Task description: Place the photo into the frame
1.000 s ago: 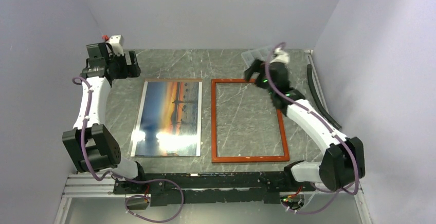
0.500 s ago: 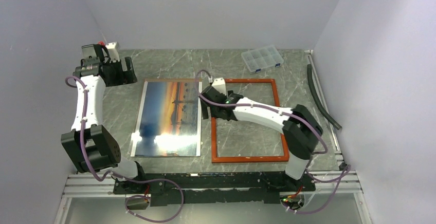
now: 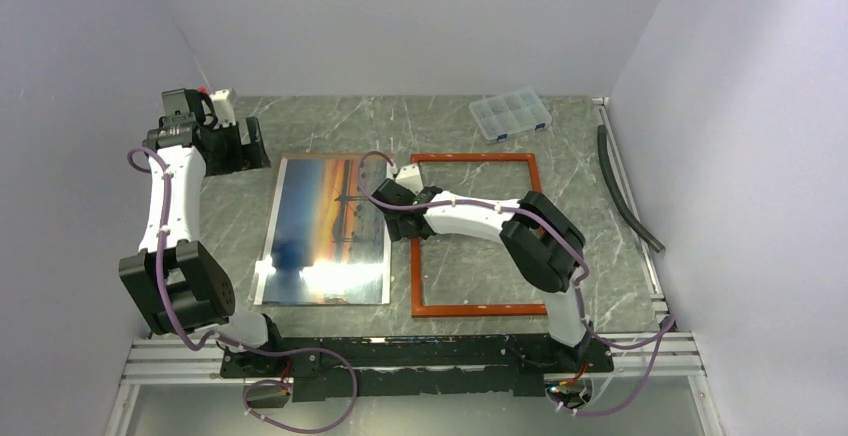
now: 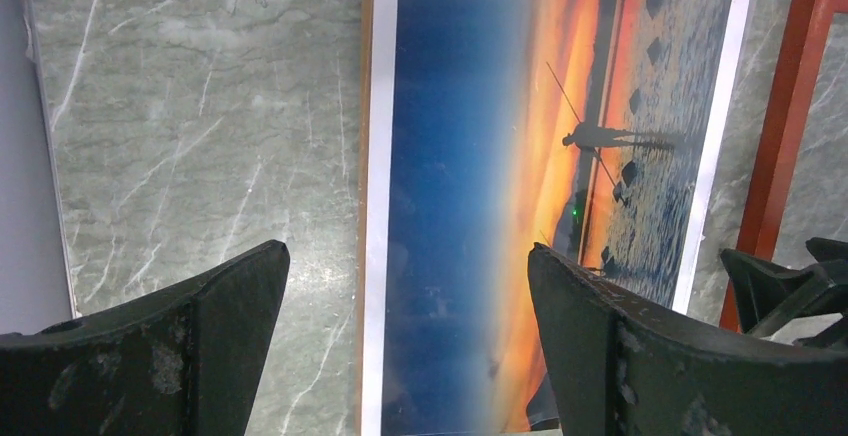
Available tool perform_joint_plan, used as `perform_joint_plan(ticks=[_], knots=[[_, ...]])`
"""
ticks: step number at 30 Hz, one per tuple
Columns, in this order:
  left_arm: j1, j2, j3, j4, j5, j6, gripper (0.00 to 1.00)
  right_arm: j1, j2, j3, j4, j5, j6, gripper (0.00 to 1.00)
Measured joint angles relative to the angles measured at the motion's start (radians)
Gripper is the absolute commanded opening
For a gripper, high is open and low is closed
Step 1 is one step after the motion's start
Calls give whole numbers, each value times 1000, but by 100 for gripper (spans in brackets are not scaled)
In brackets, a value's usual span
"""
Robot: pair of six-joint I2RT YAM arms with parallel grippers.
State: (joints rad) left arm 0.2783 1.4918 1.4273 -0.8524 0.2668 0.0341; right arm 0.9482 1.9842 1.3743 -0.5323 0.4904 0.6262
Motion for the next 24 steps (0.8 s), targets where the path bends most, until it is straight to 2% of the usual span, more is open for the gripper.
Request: perform_joint_plan(ticks=[5, 7, 12, 18, 24], knots=[[0, 5, 0, -8, 14, 6, 95, 0, 24, 2, 9, 7, 2, 74], [0, 6, 0, -11, 21, 7, 96, 0, 26, 2, 13, 8, 4, 69], [0, 11, 4, -32, 41, 7, 95, -1, 26, -14, 60, -3, 12, 51], [0, 13, 10, -39, 61, 11, 96, -10, 32, -16, 95, -29, 23, 18], [-2, 15, 9, -50, 93, 26, 96, -21, 12, -14, 69, -72, 48, 7]])
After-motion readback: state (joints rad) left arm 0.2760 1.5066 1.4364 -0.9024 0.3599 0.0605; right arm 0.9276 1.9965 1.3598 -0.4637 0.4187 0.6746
